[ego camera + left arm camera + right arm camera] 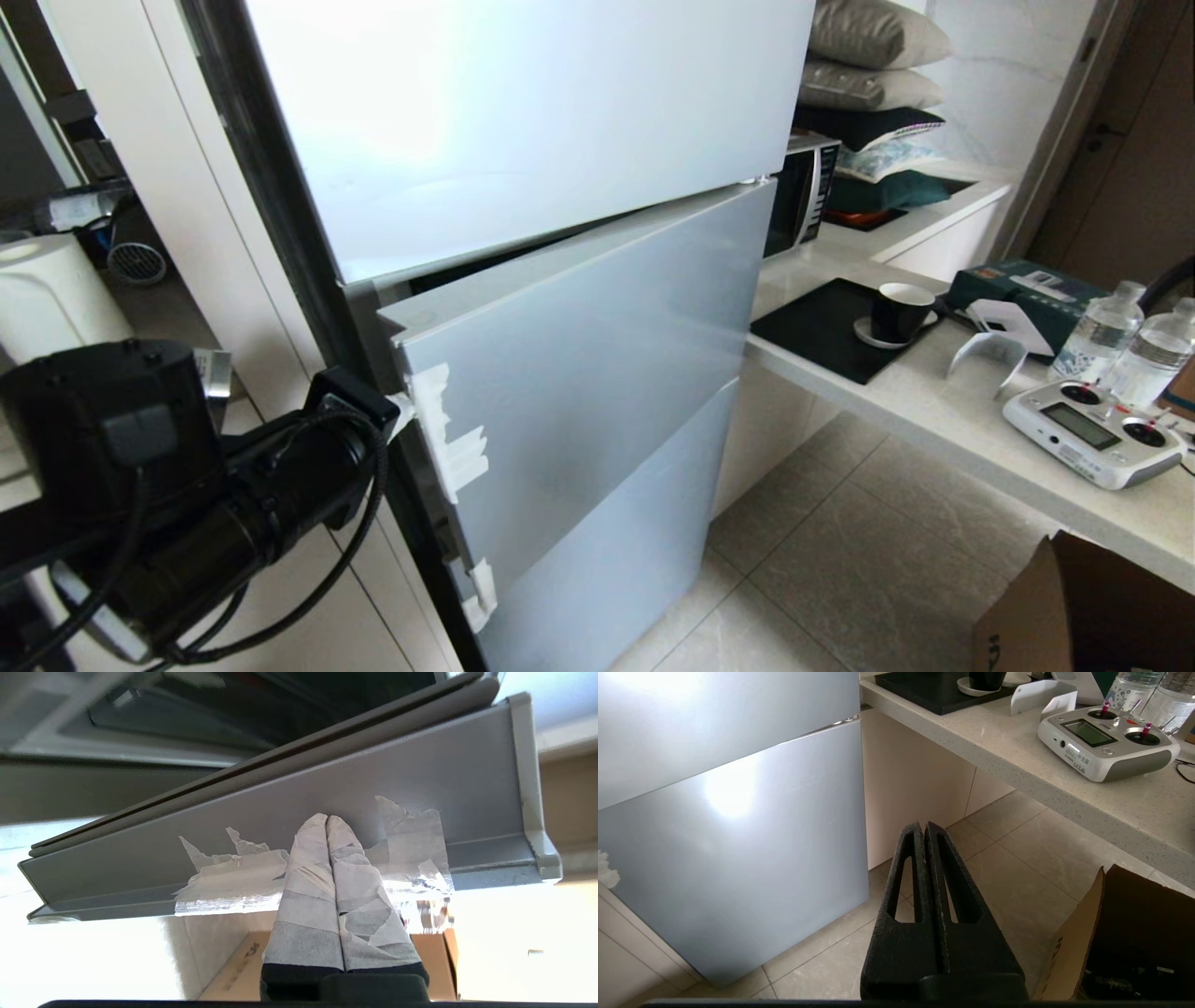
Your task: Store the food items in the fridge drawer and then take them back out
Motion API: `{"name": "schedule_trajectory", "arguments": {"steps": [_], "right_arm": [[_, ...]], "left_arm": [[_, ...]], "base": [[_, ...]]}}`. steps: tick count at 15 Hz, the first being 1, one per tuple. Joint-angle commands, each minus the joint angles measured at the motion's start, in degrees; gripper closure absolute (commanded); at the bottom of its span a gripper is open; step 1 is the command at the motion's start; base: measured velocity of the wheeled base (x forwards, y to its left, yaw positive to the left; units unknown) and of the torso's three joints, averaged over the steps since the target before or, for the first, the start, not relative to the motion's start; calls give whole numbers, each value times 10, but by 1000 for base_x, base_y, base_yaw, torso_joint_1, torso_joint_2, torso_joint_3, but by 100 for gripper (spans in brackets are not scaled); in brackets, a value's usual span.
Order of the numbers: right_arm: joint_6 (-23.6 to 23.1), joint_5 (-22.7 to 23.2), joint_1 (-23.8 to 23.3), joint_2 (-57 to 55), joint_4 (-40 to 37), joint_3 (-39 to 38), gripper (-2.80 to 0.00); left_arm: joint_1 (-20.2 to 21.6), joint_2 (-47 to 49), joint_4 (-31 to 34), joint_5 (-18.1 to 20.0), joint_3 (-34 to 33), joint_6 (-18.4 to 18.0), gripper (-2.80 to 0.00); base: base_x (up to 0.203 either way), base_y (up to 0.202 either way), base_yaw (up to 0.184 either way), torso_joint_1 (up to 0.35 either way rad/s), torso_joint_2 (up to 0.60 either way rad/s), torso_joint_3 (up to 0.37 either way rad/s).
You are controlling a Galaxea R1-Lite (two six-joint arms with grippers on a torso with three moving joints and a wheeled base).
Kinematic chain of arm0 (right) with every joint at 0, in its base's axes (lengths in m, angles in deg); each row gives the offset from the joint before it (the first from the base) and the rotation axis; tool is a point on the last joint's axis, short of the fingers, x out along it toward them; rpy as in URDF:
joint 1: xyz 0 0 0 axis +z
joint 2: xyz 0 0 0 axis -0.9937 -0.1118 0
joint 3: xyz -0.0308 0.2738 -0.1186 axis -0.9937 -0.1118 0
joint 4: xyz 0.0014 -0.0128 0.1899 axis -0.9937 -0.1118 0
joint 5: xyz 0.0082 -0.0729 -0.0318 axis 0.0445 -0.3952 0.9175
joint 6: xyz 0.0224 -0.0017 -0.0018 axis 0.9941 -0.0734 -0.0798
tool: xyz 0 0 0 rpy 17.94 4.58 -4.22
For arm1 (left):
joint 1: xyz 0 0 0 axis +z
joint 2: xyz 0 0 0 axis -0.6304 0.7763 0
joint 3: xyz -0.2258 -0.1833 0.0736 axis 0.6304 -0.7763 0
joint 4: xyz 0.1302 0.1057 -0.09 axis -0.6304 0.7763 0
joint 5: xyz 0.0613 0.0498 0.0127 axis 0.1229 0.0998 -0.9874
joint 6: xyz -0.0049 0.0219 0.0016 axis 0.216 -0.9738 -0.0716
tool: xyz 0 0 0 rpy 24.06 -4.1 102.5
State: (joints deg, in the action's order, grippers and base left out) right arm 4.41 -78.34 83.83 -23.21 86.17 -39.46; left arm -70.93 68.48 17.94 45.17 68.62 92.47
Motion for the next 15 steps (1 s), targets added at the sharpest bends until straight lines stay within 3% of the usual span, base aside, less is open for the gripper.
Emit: {"name": "schedule_trajectory", "arguments": {"steps": [1,8,13,15], "right_arm": [[0,0,0,-1,0,0,0],[0,0,0,-1,0,0,0],[0,0,0,-1,0,0,0],[0,0,0,-1,0,0,0]], "left_arm": [[-20,0,-3,0,-5,2,0],[-102,-18,-3,15,-26,-10,0],[-144,-108,-3,122,-88,-34,0],[-144,-149,-3,174,-140,-99,0]], "base": [[0,0,0,0,0,0],[0,0,0,0,0,0],[0,0,0,0,0,0],[0,0,0,0,0,0]]}}
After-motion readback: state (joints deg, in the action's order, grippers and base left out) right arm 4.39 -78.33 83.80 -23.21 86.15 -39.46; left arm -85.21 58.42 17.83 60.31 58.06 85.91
